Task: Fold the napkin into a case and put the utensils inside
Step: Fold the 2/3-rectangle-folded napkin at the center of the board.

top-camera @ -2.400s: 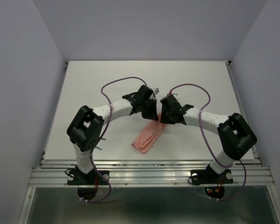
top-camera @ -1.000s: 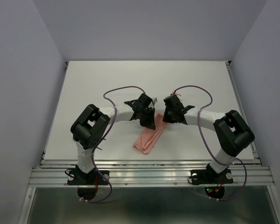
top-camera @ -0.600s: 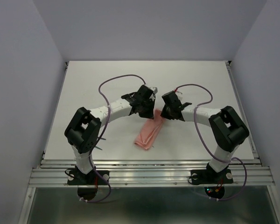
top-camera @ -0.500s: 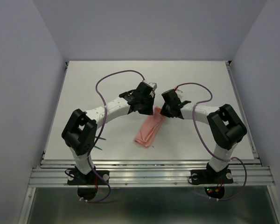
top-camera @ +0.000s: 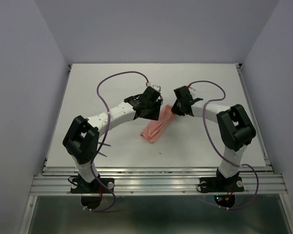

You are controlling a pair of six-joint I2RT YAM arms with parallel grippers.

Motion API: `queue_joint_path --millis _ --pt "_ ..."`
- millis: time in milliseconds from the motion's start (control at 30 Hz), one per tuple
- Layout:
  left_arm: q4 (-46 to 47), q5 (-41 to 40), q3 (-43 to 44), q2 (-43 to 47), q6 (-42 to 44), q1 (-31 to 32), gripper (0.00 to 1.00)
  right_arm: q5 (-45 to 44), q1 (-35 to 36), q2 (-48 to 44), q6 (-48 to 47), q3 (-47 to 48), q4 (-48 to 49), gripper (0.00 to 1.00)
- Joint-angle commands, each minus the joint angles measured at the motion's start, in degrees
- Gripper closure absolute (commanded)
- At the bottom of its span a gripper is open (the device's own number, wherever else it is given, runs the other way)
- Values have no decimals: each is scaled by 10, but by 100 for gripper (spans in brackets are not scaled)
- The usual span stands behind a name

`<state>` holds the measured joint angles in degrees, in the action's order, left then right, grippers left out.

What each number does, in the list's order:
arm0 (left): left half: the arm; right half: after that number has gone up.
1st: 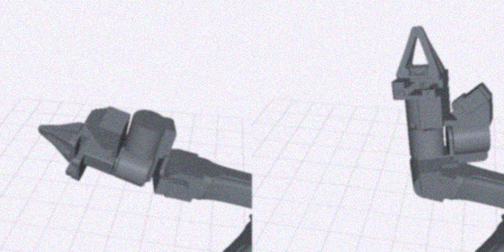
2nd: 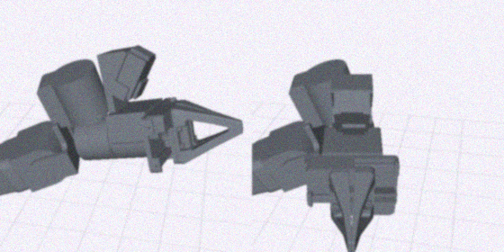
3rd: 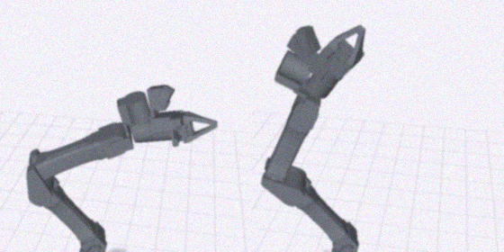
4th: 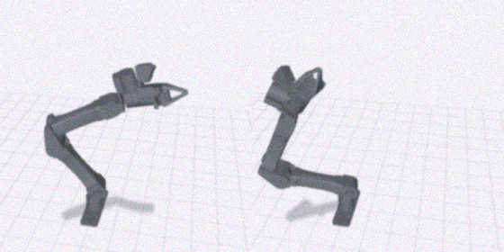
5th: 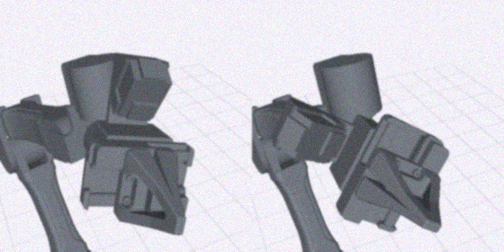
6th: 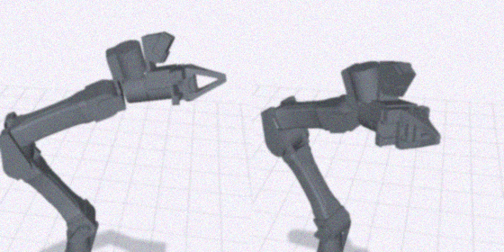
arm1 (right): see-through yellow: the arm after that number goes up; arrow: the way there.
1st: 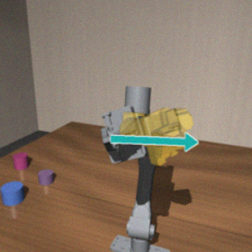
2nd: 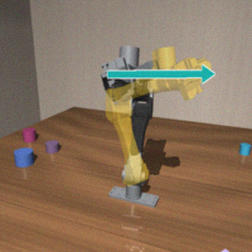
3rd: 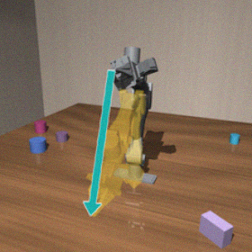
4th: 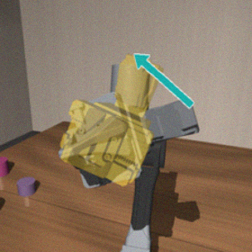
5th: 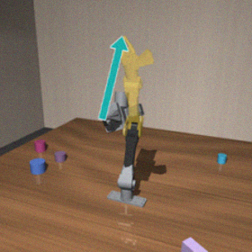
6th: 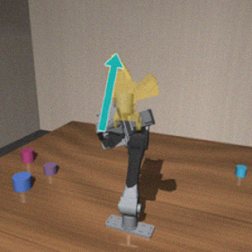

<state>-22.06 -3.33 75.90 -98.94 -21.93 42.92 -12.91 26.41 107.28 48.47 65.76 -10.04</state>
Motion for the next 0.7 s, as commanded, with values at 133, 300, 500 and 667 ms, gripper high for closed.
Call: queue_joint_path --millis 133,300,500,667 --pt "-4 -109 2 39 0 28 43 40 -5 -143 -69 -30 4 64" --pt "16 -148 5 35 46 44 48 44 -47 -219 -88 -79 7 58" --pt "47 -223 -3 20 83 90 45 57 -119 -257 -87 -161 -2 56" --pt "5 -210 37 -20 83 112 45 63 -148 -283 -94 -202 -5 56"
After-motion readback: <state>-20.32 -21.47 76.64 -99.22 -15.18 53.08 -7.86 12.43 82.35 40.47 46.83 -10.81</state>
